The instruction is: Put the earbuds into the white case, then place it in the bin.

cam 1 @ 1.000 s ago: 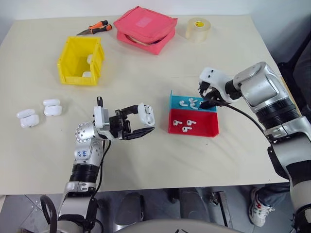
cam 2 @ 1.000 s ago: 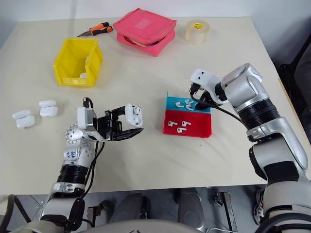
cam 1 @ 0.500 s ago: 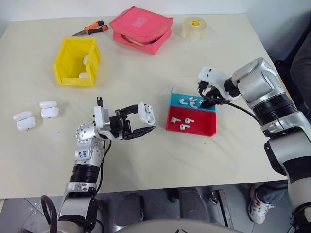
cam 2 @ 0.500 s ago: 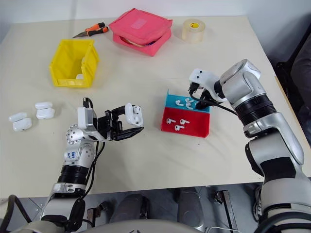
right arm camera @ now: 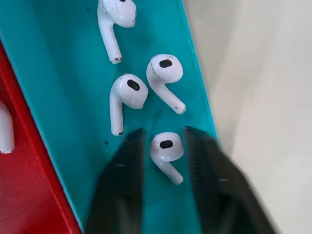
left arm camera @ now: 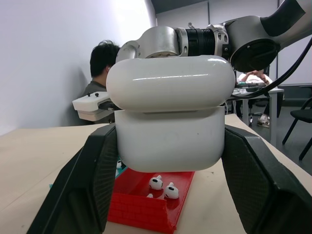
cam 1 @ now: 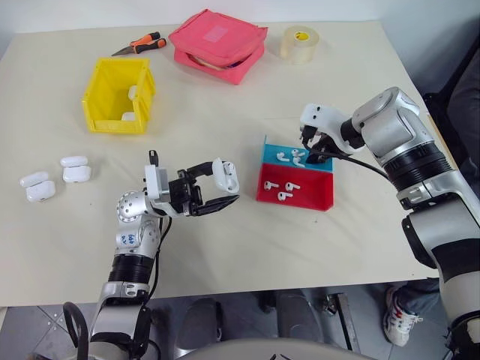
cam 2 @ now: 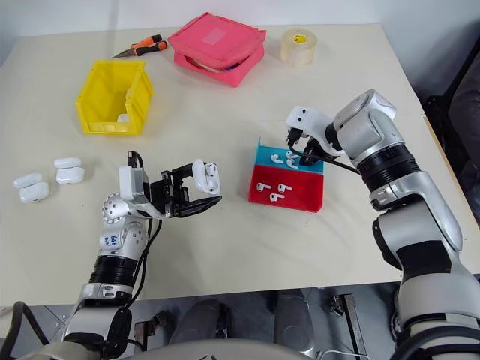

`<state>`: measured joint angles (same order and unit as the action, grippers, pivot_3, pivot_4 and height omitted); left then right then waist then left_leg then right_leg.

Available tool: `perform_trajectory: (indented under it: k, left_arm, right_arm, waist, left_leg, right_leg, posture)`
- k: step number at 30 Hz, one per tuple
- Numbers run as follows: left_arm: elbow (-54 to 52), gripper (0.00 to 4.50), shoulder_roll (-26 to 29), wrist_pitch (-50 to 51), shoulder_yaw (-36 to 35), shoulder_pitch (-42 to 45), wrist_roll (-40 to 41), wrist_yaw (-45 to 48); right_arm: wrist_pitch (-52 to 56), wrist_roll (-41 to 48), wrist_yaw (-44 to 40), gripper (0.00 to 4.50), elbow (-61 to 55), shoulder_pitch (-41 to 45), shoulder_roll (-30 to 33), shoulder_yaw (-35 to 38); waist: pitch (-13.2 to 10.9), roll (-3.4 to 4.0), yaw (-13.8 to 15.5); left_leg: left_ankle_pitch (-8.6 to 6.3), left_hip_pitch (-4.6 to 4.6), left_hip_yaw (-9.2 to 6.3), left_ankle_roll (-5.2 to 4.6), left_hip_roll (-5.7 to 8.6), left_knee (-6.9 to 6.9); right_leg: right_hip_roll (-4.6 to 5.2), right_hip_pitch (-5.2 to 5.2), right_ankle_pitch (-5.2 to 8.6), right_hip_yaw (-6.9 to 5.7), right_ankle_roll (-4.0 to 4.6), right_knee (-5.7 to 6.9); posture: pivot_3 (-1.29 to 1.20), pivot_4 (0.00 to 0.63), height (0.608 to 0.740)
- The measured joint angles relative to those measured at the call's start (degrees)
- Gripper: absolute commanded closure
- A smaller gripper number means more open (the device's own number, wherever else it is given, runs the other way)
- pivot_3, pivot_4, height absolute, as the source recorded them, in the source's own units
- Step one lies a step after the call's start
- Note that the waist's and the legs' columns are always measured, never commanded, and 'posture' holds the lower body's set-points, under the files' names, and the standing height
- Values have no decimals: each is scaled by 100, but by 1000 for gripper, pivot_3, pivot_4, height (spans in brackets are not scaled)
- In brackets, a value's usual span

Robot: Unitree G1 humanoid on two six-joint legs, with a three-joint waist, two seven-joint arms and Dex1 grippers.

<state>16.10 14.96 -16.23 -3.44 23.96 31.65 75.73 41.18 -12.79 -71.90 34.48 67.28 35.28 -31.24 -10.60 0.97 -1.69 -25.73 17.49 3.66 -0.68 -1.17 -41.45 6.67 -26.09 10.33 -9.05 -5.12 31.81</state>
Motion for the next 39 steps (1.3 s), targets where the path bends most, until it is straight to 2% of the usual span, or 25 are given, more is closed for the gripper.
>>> perform_trajectory:
  k: [30,33,39]
  left_arm:
    - [17,1711,-1,-8,0,27,-10,3]
    - [17,1711,-1,-8,0,27,-11,2]
    - [24,1711,-1,-9,0,38,-13,1]
  right_arm:
    - [-378,-353,-78,3405,85,-5,19,6]
    - [-394,-396,-112,3946,97,-3,19,11]
    - [-422,-401,-107,4001,100,-4,17,26]
  waist:
    - [0,2,0]
    - [0,2,0]
    - [0,2,1]
  left_leg:
    - [0,0,0,0,0,-1]
    - [0,0,0,0,0,-1]
    - [0,0,0,0,0,-2]
  right_leg:
    - [0,0,0,0,0,1]
    - [0,0,0,0,0,1]
    - [0,-1,0,0,0,2]
  posture:
    - [0,150,740]
    - [0,150,740]
    - [0,150,740]
